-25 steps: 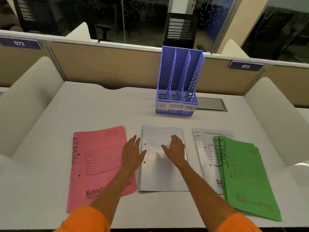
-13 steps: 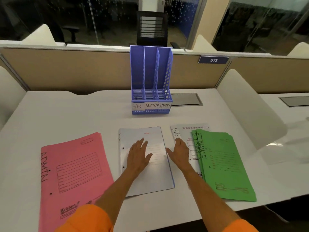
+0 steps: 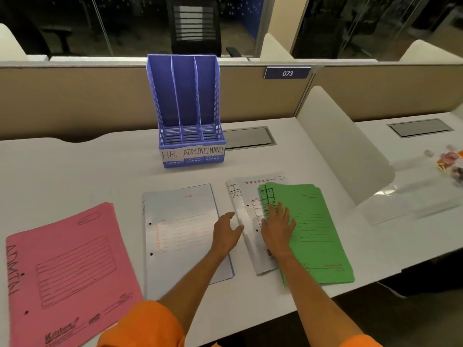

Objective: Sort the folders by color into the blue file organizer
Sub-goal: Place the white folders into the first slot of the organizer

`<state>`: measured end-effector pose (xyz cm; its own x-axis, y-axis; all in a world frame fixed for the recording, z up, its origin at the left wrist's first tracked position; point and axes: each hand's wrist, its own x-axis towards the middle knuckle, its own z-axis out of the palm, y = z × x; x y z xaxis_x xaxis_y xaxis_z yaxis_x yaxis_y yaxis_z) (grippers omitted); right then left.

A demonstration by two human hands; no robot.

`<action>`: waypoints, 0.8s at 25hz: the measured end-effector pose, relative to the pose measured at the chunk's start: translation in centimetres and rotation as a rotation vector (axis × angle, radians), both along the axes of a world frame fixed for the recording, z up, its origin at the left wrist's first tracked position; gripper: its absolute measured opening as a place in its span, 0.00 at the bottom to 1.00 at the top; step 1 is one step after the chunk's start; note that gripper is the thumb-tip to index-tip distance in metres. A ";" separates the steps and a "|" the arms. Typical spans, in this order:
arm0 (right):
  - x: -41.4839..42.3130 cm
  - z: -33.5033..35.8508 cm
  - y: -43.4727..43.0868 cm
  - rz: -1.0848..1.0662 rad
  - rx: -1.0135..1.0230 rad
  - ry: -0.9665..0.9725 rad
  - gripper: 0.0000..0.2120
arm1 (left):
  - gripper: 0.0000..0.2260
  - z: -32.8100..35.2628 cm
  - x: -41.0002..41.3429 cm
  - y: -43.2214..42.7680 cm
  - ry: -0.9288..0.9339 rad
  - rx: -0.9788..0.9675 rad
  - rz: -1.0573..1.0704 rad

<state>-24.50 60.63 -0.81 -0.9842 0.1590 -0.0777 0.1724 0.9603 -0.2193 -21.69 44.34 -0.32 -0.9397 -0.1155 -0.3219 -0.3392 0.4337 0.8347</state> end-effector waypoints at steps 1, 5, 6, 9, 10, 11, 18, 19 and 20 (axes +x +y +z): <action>0.0 -0.2 0.8 -0.029 -0.017 -0.036 0.30 | 0.27 0.1 -0.3 0.8 -0.031 0.032 0.054; 0.2 -1.0 3.0 -0.111 -0.097 -0.122 0.39 | 0.26 -0.1 -1.3 3.1 -0.224 0.207 0.262; 0.3 -1.2 3.1 -0.113 -0.107 -0.126 0.40 | 0.26 -0.3 -1.6 3.5 -0.255 0.240 0.301; 0.6 -1.6 3.4 -0.089 -0.110 -0.118 0.41 | 0.18 -0.5 -2.5 4.4 -0.340 0.302 0.392; 0.6 -1.6 3.5 -0.077 -0.095 -0.114 0.41 | 0.14 -0.4 -2.8 4.5 -0.348 0.324 0.418; 0.6 -1.6 3.5 -0.066 -0.082 -0.109 0.40 | 0.13 -0.4 -3.0 4.6 -0.360 0.349 0.432; 0.5 -1.7 3.8 -0.029 0.005 -0.090 0.37 | 0.24 -0.5 -2.4 5.9 -0.310 0.363 0.300; 0.5 -1.8 3.7 -0.019 0.027 -0.085 0.36 | 0.24 -0.3 -2.2 5.9 -0.297 0.371 0.289; 0.6 -1.9 3.6 -0.012 0.040 -0.081 0.35 | 0.24 -0.2 -2.1 5.8 -0.275 0.368 0.276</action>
<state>-23.94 64.22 -2.66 -0.9730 0.1750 -0.1505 0.1993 0.9659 -0.1652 -23.76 50.19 -0.51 -0.7654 -0.1795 -0.6181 -0.6272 -0.0078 0.7789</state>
